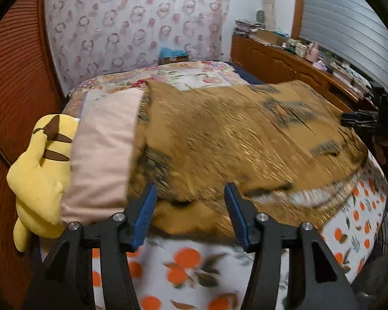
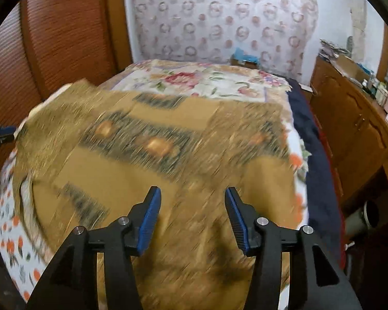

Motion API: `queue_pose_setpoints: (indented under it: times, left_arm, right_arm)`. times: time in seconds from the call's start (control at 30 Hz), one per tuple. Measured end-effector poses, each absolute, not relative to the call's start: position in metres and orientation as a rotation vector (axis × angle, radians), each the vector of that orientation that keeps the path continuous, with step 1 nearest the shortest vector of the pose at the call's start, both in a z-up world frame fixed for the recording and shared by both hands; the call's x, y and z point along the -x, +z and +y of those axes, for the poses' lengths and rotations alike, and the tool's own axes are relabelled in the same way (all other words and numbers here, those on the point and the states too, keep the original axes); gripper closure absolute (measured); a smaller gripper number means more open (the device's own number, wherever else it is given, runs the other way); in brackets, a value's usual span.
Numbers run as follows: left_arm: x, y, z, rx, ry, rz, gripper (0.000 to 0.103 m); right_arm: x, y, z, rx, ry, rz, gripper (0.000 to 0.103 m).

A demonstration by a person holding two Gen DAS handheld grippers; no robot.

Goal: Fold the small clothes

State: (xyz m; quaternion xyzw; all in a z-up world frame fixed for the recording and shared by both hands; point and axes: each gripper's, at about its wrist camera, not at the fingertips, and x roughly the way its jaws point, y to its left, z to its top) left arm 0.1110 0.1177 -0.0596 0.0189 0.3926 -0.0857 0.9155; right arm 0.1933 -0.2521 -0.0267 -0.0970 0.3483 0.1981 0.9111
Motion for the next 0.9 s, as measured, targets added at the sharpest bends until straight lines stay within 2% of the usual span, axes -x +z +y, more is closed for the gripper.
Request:
queue_pose_setpoints:
  times: [0.2,0.47,0.5,0.53,0.57,0.7,0.9]
  left_arm:
    - [-0.115,-0.082,0.089,-0.051,-0.194,0.852,0.051]
    - [-0.129,-0.103,0.089,-0.050,-0.147,0.917,0.049]
    - [-0.128,-0.103,0.089,-0.054,-0.152,0.909,0.051]
    - [-0.126,-0.104,0.089,-0.057,-0.166,0.897,0.070]
    - [-0.124,-0.104,0.088,-0.066,-0.177,0.888,0.098]
    - [-0.108,-0.095,0.093,-0.031,-0.191,0.847,0.101]
    - [-0.042,-0.065,0.112,0.066,-0.158,0.719,0.101]
  right_arm:
    - [-0.166,-0.031,-0.259,0.153,0.383,0.738,0.050]
    - [-0.129,-0.027,-0.261,0.154,0.353,0.745,0.050]
    - [-0.124,-0.028,-0.264,0.146,0.350,0.745,0.050]
    - [-0.125,-0.032,-0.265,0.136,0.349,0.749,0.050]
    - [-0.125,-0.035,-0.266,0.128,0.348,0.752,0.050]
    - [-0.128,-0.034,-0.268,0.102,0.342,0.750,0.050]
    - [-0.128,-0.038,-0.265,0.095,0.335,0.747,0.050]
